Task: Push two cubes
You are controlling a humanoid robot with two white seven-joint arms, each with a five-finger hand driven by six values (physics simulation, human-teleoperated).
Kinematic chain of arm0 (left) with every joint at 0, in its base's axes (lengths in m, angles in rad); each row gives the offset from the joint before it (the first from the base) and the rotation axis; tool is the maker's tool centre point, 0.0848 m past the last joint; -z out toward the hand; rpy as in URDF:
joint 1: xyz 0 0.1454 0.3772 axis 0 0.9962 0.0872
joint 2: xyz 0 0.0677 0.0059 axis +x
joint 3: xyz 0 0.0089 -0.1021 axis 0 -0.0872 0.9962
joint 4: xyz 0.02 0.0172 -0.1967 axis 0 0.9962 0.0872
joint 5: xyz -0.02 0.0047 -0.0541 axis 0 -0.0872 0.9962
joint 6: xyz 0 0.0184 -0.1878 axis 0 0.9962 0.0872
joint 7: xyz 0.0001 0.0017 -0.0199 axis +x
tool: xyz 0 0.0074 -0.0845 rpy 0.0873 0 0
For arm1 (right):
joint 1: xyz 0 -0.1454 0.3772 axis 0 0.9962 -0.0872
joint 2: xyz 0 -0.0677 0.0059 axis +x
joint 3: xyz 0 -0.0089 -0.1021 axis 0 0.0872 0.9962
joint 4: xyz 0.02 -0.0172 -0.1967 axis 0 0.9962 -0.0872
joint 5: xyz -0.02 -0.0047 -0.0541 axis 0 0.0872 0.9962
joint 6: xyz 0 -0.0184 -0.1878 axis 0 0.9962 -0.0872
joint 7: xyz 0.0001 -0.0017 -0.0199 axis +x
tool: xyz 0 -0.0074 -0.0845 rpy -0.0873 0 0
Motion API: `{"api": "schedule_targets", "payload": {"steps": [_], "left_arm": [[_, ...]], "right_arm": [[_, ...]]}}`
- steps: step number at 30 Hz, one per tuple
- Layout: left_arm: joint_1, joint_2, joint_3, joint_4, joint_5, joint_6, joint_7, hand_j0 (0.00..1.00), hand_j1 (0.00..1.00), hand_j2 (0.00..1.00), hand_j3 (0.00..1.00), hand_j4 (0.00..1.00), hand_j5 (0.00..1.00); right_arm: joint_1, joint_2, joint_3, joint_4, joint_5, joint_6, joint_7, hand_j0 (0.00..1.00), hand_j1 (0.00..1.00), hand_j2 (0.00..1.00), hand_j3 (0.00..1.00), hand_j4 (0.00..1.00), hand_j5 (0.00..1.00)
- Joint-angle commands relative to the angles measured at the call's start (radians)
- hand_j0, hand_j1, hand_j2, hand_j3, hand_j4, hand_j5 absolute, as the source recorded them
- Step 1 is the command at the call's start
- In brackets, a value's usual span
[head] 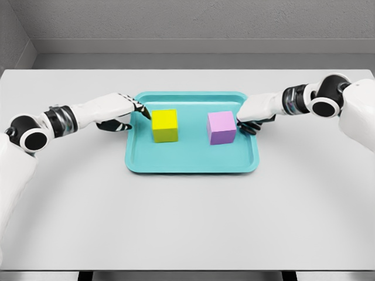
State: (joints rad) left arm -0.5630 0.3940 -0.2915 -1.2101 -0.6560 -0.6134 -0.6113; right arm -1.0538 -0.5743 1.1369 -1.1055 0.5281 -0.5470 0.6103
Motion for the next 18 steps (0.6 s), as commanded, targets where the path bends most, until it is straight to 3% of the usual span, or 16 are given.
{"api": "schedule_targets", "payload": {"steps": [1, 18], "left_arm": [[-0.002, 0.000, 0.002, 0.021, 0.004, 0.003, 0.000, 0.67, 0.67, 0.67, 0.67, 0.67, 0.67], [-0.015, -0.041, -0.005, 0.043, -0.024, 0.003, 0.000, 0.67, 0.67, 0.67, 0.67, 0.67, 0.67]], "right_arm": [[0.000, 0.001, 0.003, -0.008, -0.003, 0.001, 0.001, 0.11, 0.11, 0.11, 0.11, 0.11, 0.11], [-0.006, 0.036, 0.018, -0.008, -0.008, 0.002, 0.001, 0.11, 0.11, 0.11, 0.11, 0.11, 0.11]]}}
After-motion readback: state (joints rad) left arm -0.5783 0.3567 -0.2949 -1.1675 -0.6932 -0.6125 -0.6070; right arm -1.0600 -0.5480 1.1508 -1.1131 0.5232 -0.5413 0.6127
